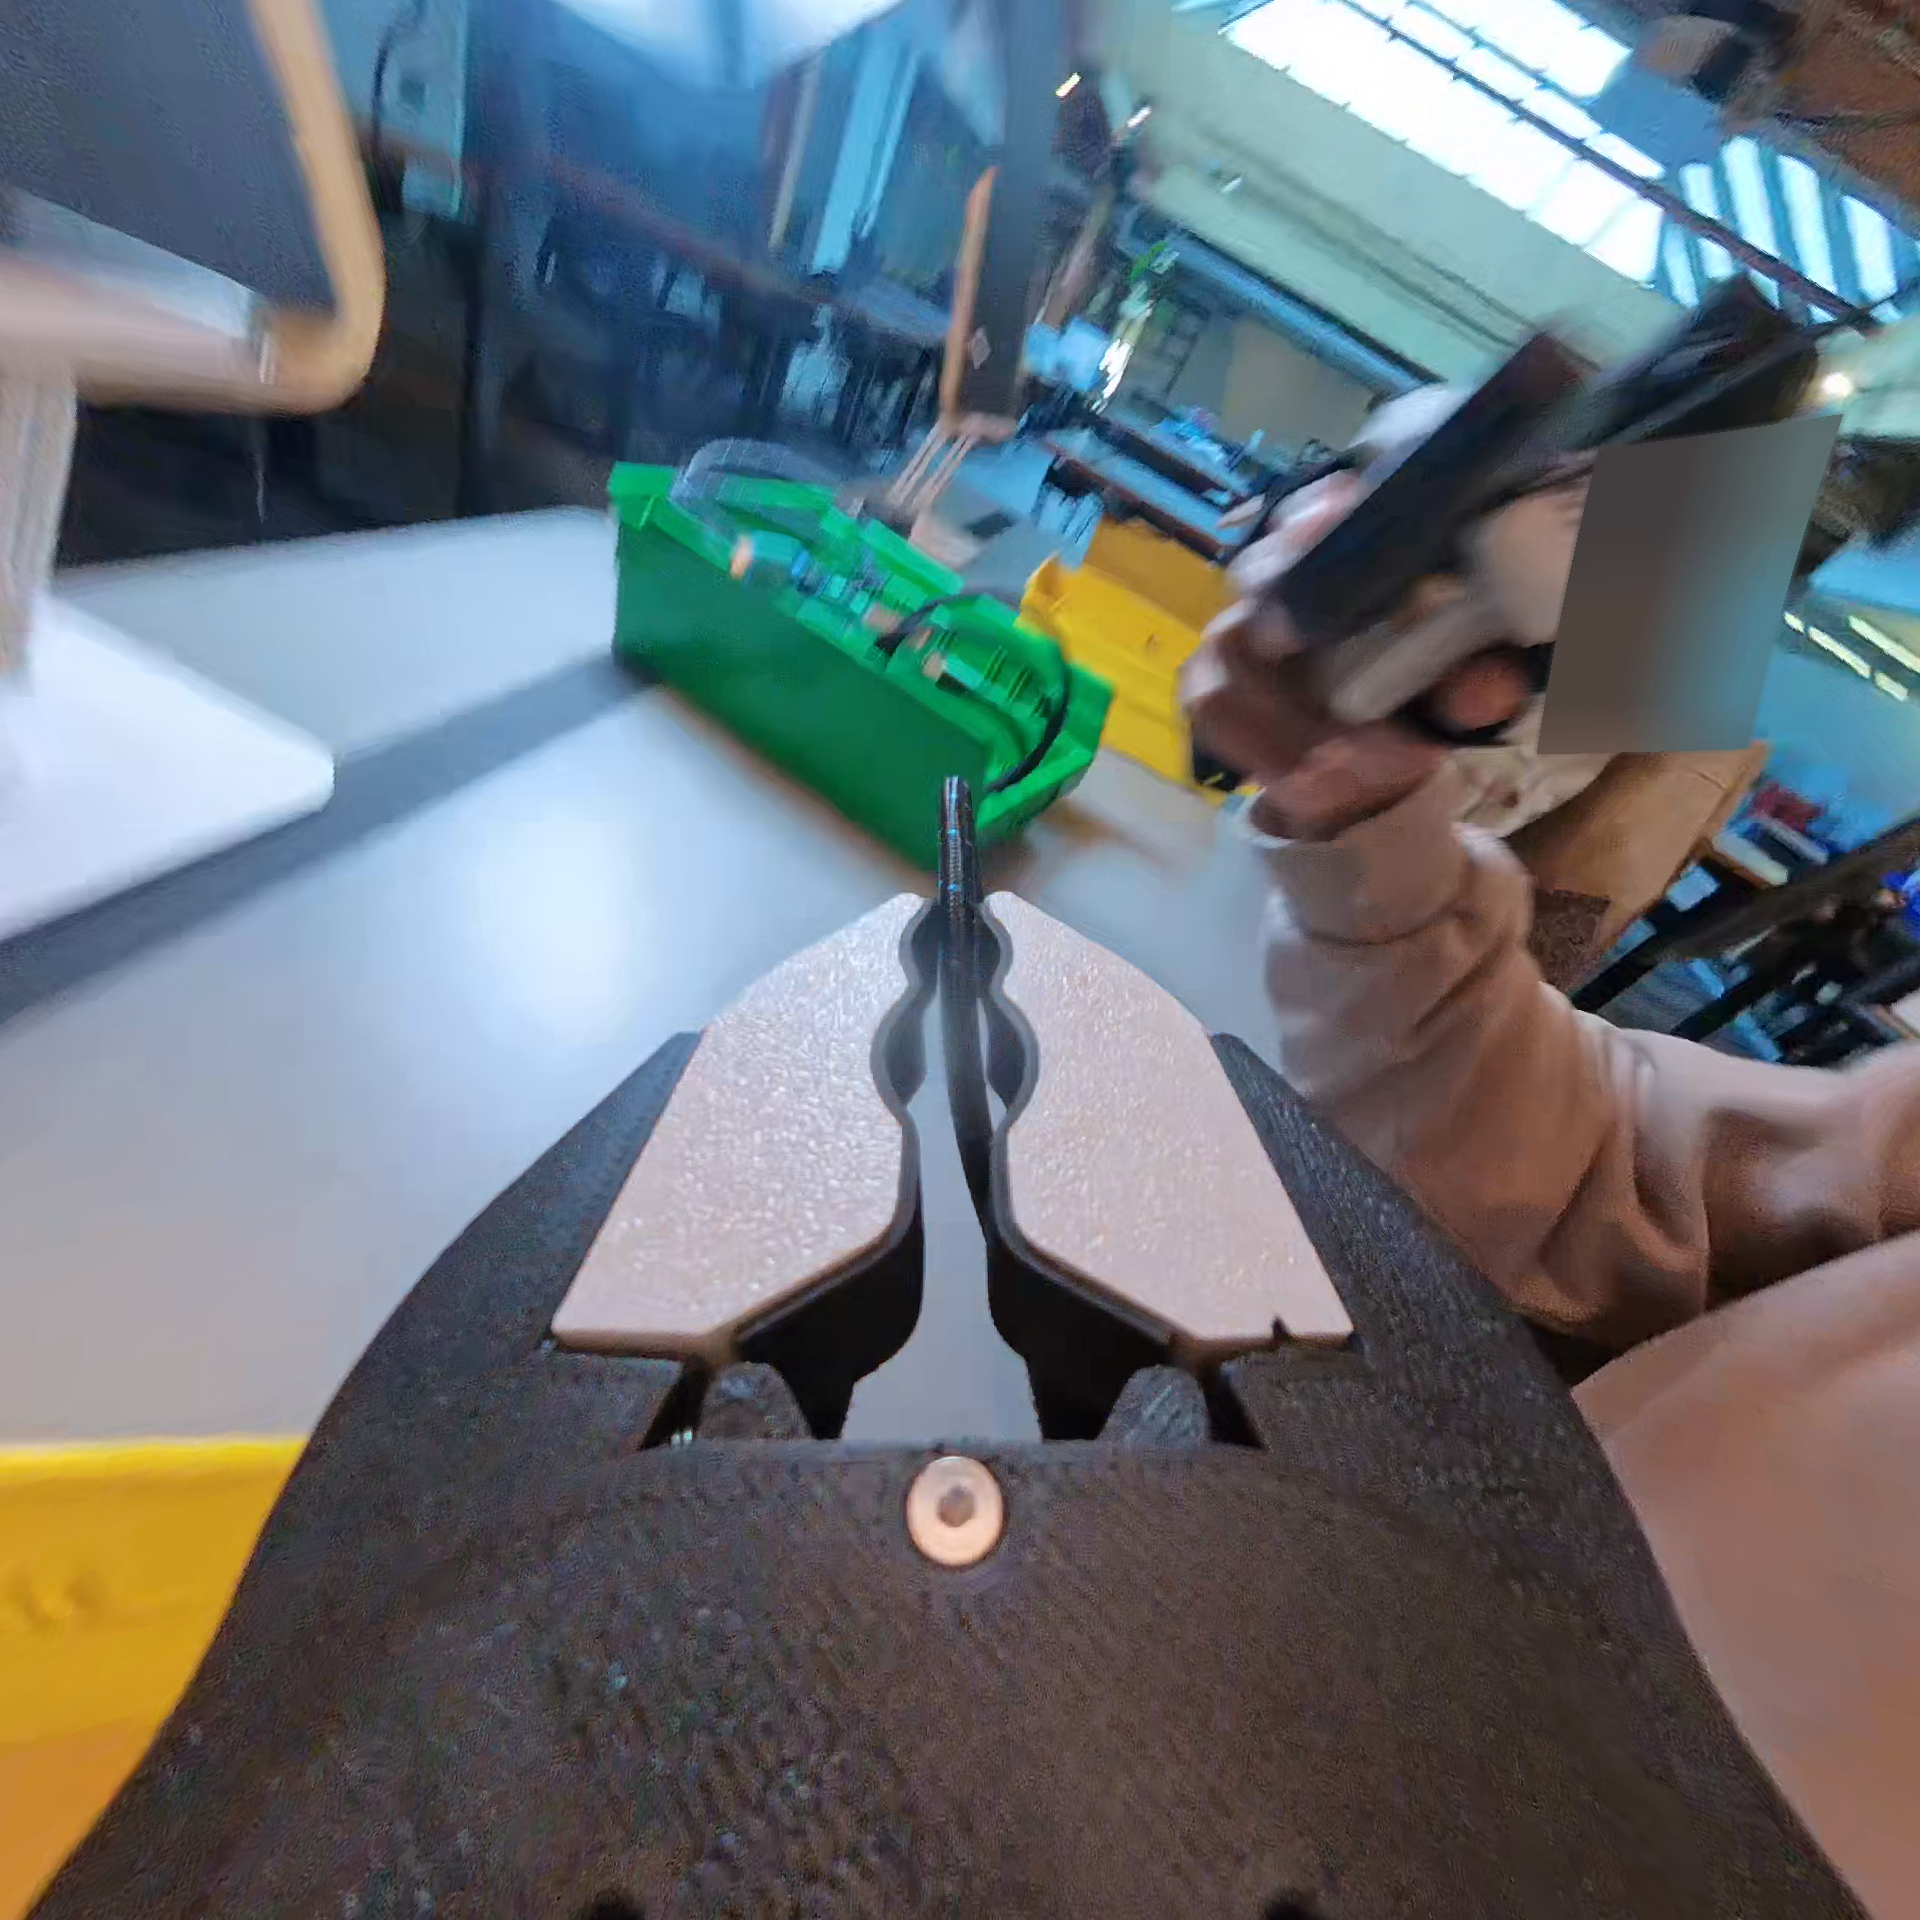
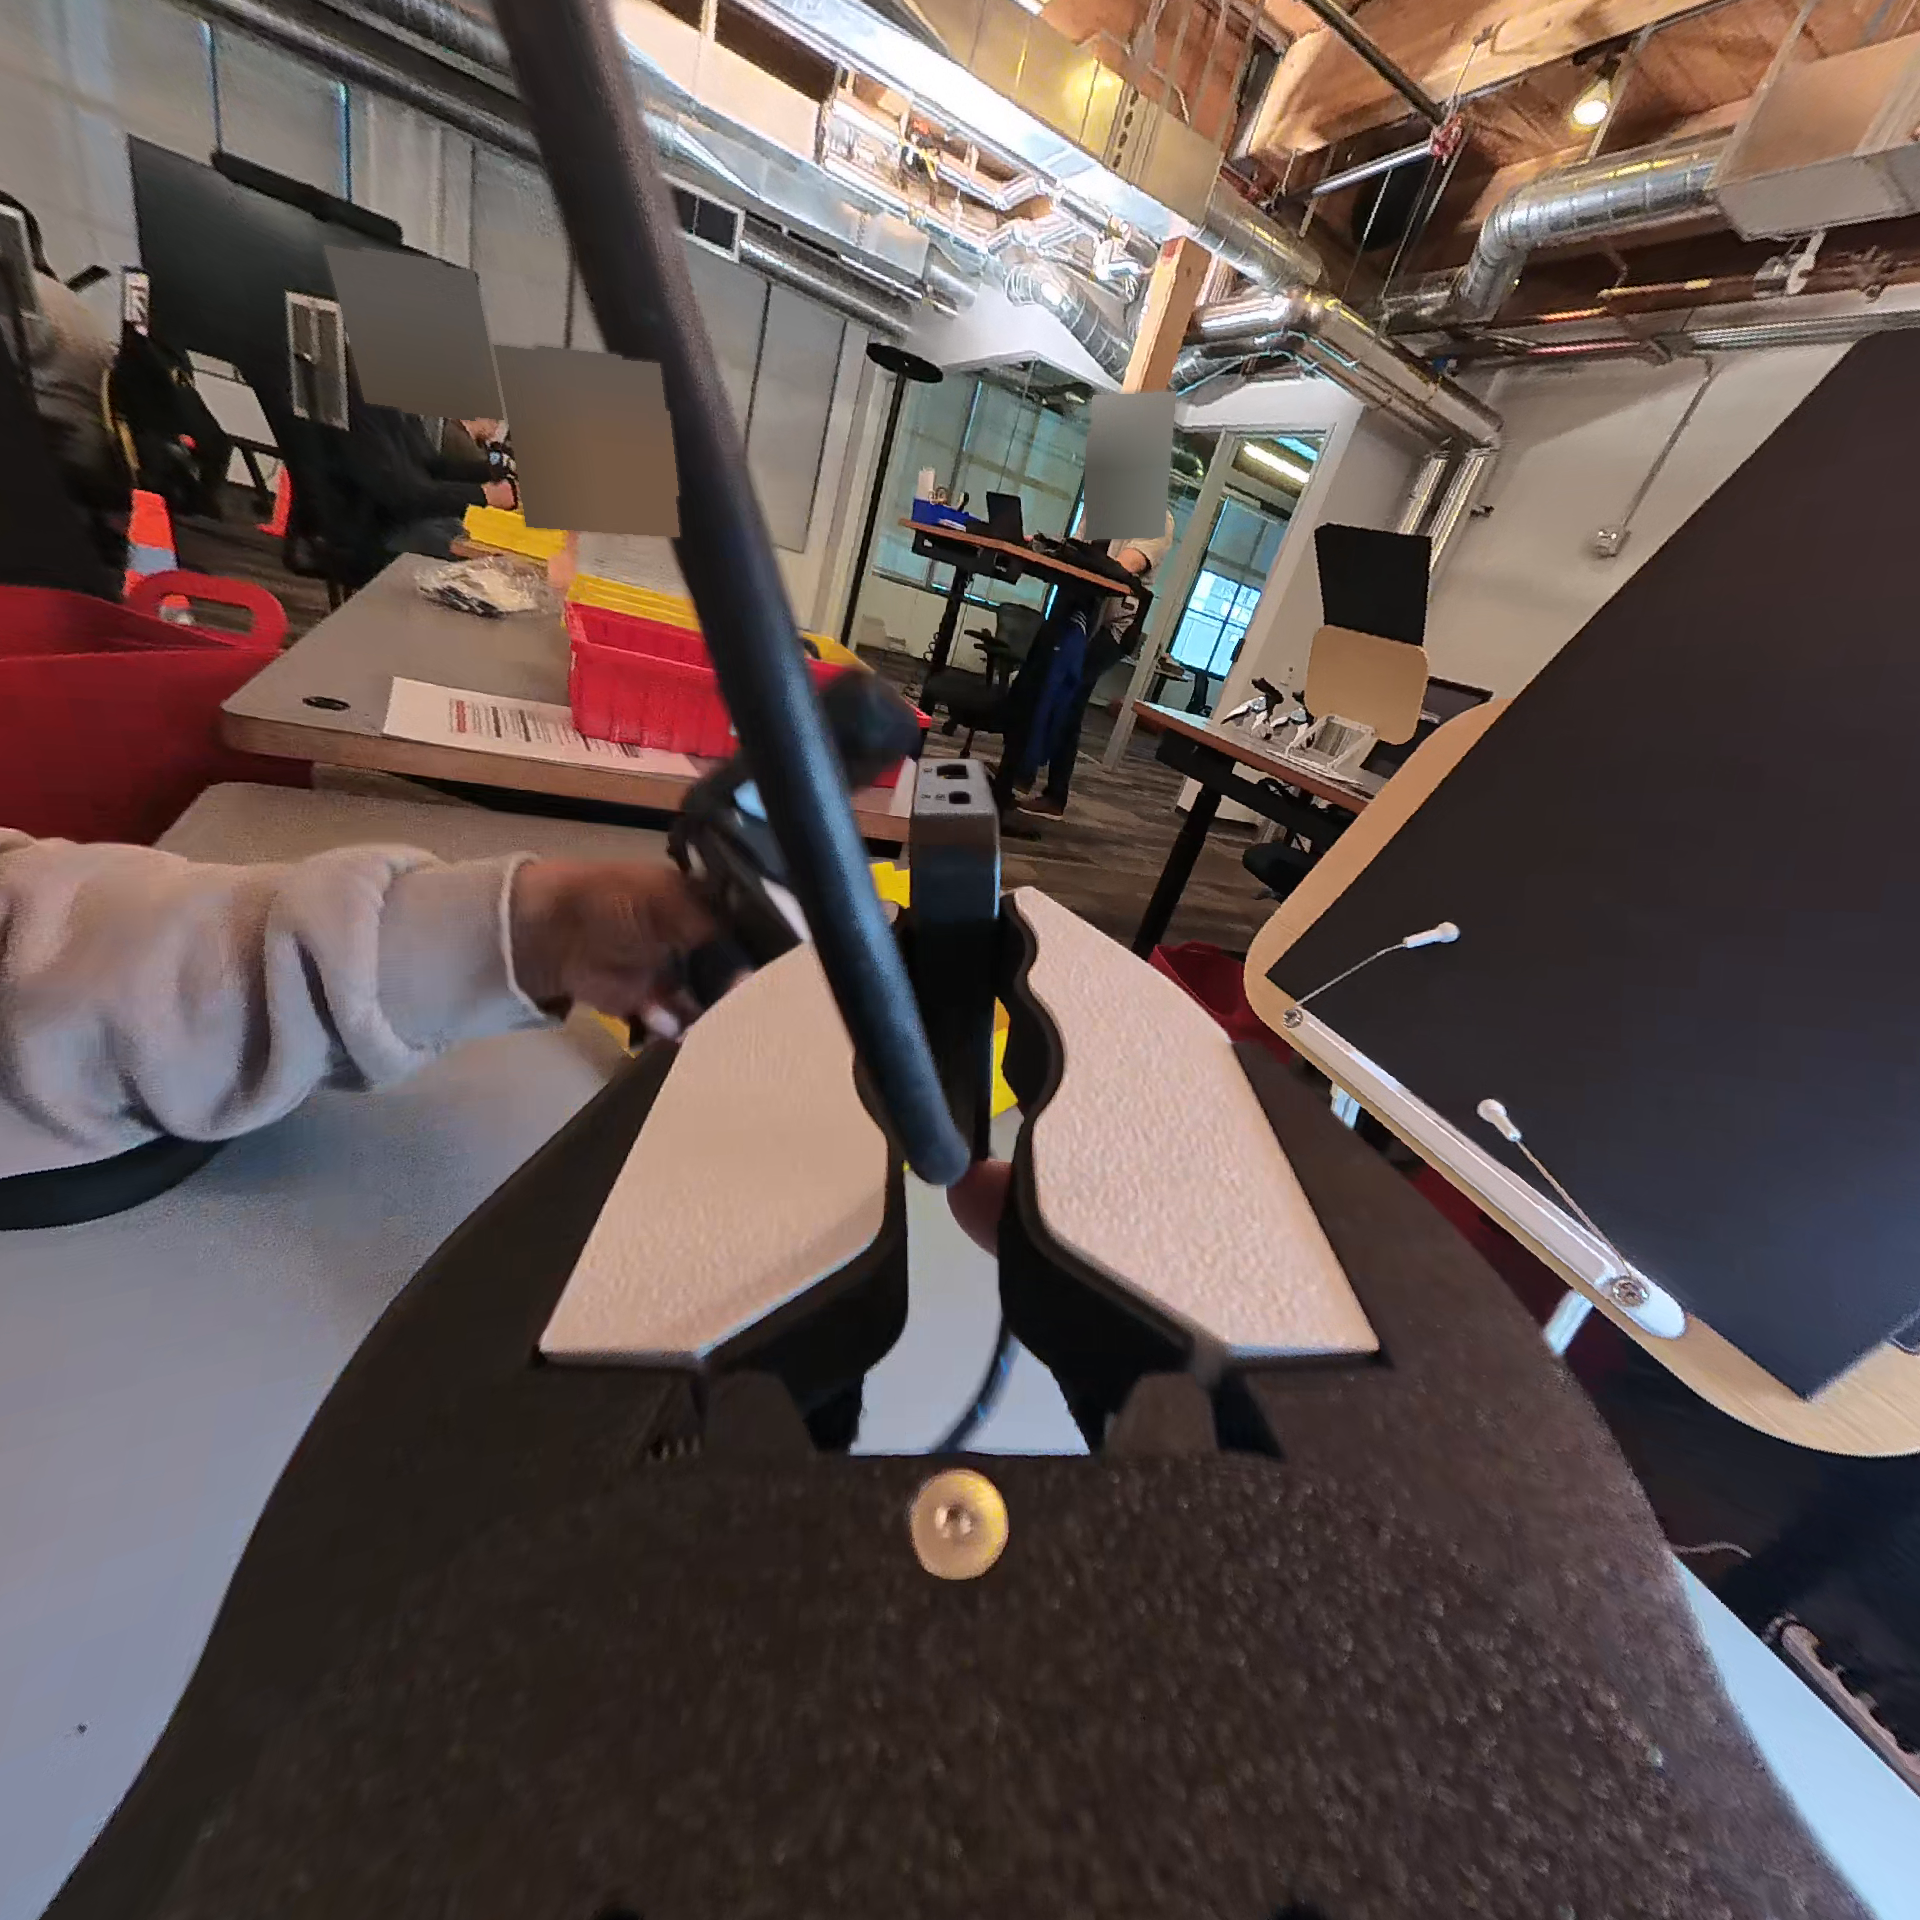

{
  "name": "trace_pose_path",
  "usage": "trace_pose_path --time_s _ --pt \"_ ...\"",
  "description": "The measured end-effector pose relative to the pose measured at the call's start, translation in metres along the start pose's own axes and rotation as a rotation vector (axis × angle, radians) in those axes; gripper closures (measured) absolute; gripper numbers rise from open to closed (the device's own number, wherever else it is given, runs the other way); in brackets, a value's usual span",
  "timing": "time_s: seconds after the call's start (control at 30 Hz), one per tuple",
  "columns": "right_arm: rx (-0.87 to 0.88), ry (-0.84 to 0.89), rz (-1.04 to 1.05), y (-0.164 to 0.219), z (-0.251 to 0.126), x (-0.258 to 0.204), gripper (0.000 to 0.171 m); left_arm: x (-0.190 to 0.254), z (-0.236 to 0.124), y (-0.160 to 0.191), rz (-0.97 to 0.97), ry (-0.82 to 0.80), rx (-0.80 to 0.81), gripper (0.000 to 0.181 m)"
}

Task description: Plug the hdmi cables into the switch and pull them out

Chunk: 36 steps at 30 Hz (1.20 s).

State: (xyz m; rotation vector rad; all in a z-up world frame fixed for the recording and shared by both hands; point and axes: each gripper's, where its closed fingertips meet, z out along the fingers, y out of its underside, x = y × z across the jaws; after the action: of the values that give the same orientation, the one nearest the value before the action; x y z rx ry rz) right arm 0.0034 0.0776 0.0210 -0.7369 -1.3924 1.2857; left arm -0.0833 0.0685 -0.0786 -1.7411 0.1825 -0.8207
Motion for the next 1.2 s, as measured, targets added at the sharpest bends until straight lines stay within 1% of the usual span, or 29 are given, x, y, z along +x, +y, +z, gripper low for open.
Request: trace_pose_path --time_s 0.07,0.13,0.17,0.2,0.27,0.33,0.37,0.43,0.47,0.53,0.6,0.63,0.67,0.73,0.77,0.8,0.9,0.93,0.97,1.0,1.03,1.07,1.13,1.2 --pt "-0.008 0.011 -0.003 0.0 -0.002 0.003 0.156 -0.032 0.014 0.034 -0.103 -0.062 -0.083 0.174" --pt "-0.012 0.007 -0.003 0.0 -0.005 0.005 0.156 -0.043 0.018 0.049 -0.126 -0.09 -0.13 0.174" --pt "-0.015 0.002 -0.002 0.001 -0.006 0.005 0.156 -0.044 0.019 0.056 -0.102 -0.107 -0.179 0.174" --pt "-0.015 0.004 -0.003 0.002 -0.007 0.007 0.156 -0.045 0.017 0.063 -0.052 -0.134 -0.246 0.174" --pt "-0.014 -0.001 -0.001 0.003 -0.008 0.008 0.156 -0.05 0.009 0.076 0.112 -0.223 -0.398 0.172" --pt "-0.007 -0.005 0.005 0.003 -0.008 0.007 0.157 -0.057 -0.001 0.068 0.289 -0.348 -0.445 0.161" --pt "-0.007 -0.004 0.003 0.003 -0.008 0.007 0.156 -0.053 -0.003 0.063 0.363 -0.362 -0.462 0.159" --pt "-0.008 -0.005 -0.002 0.003 -0.007 0.006 0.157 -0.03 0.002 0.063 0.499 -0.287 -0.495 0.156" --pt "-0.008 -0.004 0.0 0.003 -0.006 0.006 0.157 -0.018 0.006 0.07 0.562 -0.23 -0.529 0.155" --pt "-0.008 -0.007 0.008 0.005 -0.005 0.006 0.157 -0.006 0.017 0.092 0.716 -0.165 -0.634 0.153" --pt "-0.012 -0.01 0.015 0.007 -0.004 0.006 0.157 -0.012 0.024 0.123 0.85 -0.164 -0.795 0.152" --pt "-0.015 -0.011 0.015 0.008 -0.004 0.005 0.157 -0.018 0.026 0.138 0.883 -0.166 -0.878 0.147" --pt "-0.019 -0.011 0.013 0.009 -0.004 0.005 0.157 -0.023 0.029 0.153 0.893 -0.16 -0.938 0.144" --pt "-0.021 -0.012 0.007 0.009 -0.004 0.005 0.157 -0.03 0.031 0.174 0.858 -0.142 -1.007 0.144" --pt "-0.02 -0.01 0.005 0.008 -0.004 0.005 0.157 -0.032 0.032 0.178 0.832 -0.146 -1.014 0.161" --pt "-0.018 -0.009 0.004 0.008 -0.005 0.006 0.157 -0.03 0.029 0.181 0.795 -0.135 -1.039 0.172" --pt "-0.011 -0.004 0.011 0.007 -0.007 0.008 0.157 -0.017 0.013 0.188 0.675 -0.134 -1.161 0.173" --pt "-0.009 -0.003 0.015 0.007 -0.007 0.009 0.157 -0.004 0.009 0.193 0.636 -0.086 -1.195 0.174" --pt "-0.008 -0.003 0.019 0.007 -0.008 0.01 0.157 0.016 0.006 0.2 0.606 0.013 -1.213 0.168" --pt "-0.007 -0.002 0.022 0.007 -0.008 0.01 0.157 0.04 0.004 0.206 0.591 0.136 -1.213 0.154" --pt "-0.006 -0.002 0.023 0.007 -0.008 0.01 0.157 0.059 0.004 0.207 0.613 0.237 -1.194 0.15" --pt "-0.007 -0.001 0.021 0.007 -0.008 0.01 0.157 0.07 0.008 0.203 0.662 0.287 -1.145 0.149" --pt "-0.005 0.001 0.017 0.006 -0.008 0.01 0.157 0.075 0.021 0.19 0.718 0.282 -1.04 0.15" --pt "-0.002 0.002 0.019 0.005 -0.009 0.01 0.157 0.061 0.031 0.181 0.758 0.204 -0.989 0.15"
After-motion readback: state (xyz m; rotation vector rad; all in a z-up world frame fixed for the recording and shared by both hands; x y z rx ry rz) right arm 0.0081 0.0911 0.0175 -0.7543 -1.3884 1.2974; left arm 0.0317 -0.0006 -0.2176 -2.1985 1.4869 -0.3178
